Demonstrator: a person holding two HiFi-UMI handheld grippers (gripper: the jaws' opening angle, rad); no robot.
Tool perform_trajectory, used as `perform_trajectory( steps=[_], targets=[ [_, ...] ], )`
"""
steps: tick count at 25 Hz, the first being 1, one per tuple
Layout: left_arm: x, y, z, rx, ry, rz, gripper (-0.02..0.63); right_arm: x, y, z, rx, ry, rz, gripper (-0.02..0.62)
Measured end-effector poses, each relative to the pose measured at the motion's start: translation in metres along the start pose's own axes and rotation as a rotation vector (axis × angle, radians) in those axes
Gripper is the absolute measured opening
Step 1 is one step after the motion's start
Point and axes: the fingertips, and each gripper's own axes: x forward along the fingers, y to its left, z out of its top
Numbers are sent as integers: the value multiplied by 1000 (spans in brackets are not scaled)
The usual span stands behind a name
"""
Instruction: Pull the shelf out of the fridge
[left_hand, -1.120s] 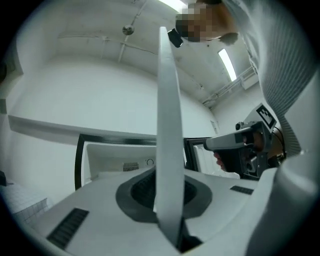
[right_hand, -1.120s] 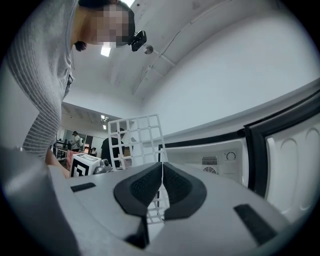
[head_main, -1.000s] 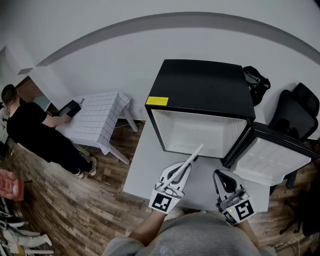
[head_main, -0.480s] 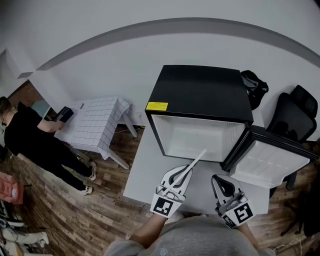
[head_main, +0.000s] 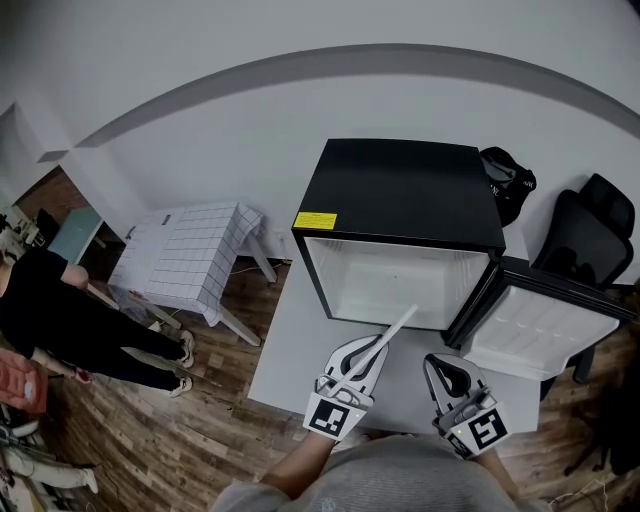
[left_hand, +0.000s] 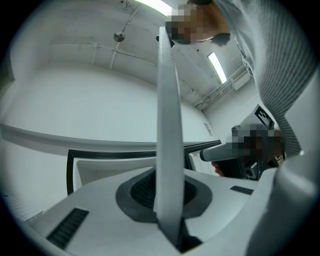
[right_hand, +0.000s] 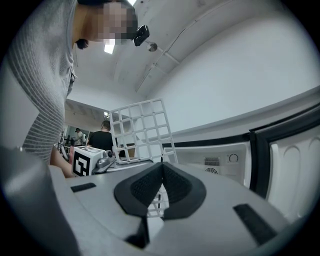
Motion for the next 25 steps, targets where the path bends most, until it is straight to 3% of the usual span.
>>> perform_trajectory(
  steps=[3, 6, 9, 17, 20, 25],
  targets=[
    [0, -1, -2, 9, 12, -7, 40, -1, 0, -2, -6, 11, 0, 12],
    [2, 0, 3, -46, -26, 17, 40, 0, 0, 1, -6, 0, 7, 12],
    [2, -2, 0, 5, 6, -9, 40, 0, -5, 1, -30, -5, -14, 12],
    [4, 0, 0, 13, 9, -10, 40, 3, 2, -2, 5, 11, 13, 12],
    [5, 3, 4, -49, -33, 22, 40, 2, -5, 0, -20, 1, -12, 12],
    [7, 4, 7, -50, -45, 24, 40, 4, 2, 0, 11, 9, 13, 12]
  ],
)
